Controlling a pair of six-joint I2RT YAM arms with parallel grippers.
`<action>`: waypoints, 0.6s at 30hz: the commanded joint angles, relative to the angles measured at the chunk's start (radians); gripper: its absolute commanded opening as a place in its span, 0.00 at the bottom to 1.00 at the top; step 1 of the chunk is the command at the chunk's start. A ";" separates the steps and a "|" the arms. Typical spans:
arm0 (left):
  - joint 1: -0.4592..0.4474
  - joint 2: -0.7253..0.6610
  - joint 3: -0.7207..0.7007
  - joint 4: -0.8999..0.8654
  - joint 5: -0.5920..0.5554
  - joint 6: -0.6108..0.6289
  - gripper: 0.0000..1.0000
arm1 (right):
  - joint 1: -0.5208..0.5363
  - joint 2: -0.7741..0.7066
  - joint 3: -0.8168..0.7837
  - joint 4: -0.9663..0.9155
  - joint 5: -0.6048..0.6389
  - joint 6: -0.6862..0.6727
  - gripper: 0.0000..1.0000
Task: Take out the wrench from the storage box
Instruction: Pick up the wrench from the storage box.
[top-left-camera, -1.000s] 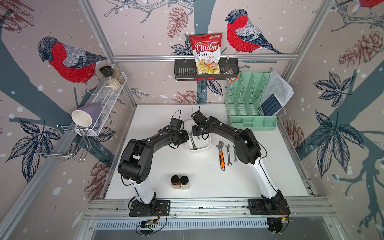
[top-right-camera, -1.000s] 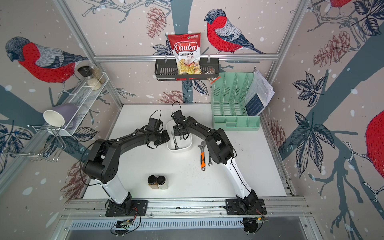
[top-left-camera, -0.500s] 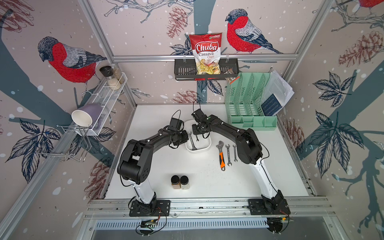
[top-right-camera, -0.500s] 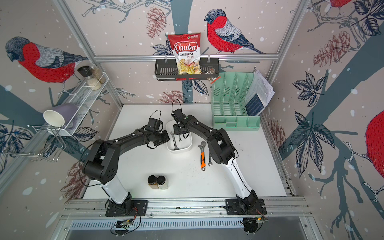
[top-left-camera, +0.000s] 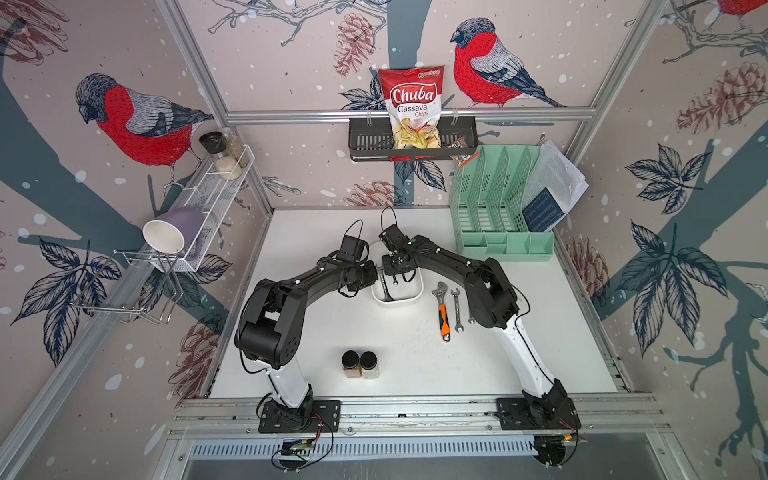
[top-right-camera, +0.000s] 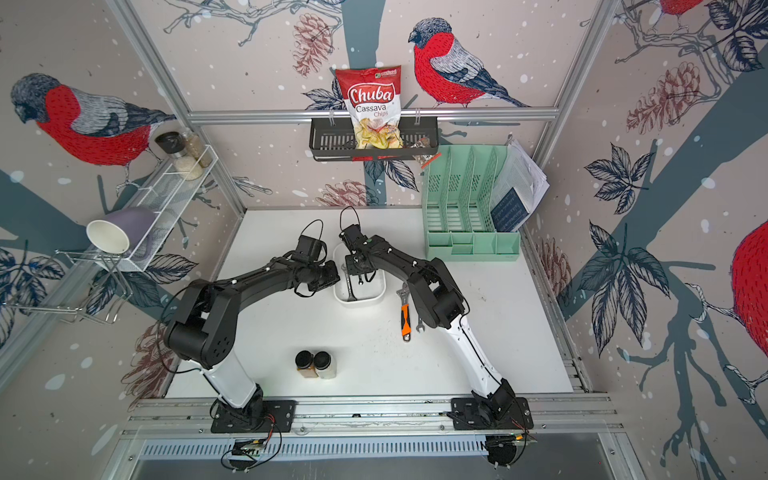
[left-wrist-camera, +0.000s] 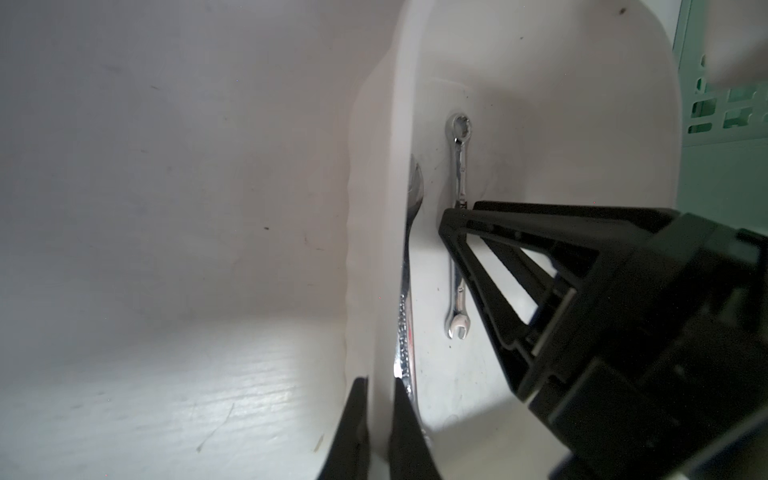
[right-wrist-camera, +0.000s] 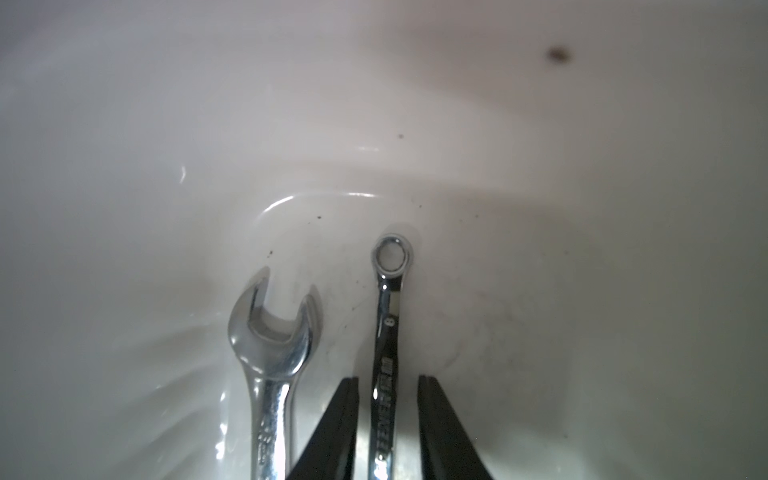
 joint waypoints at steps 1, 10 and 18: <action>-0.006 -0.028 0.021 0.018 0.015 -0.009 0.00 | 0.007 0.013 -0.029 -0.038 0.035 -0.013 0.25; -0.010 -0.051 0.037 0.000 0.003 -0.006 0.00 | -0.003 -0.023 -0.087 0.011 -0.012 0.011 0.16; -0.012 -0.024 0.023 0.004 -0.017 -0.001 0.00 | -0.027 -0.044 -0.033 0.013 -0.082 0.017 0.16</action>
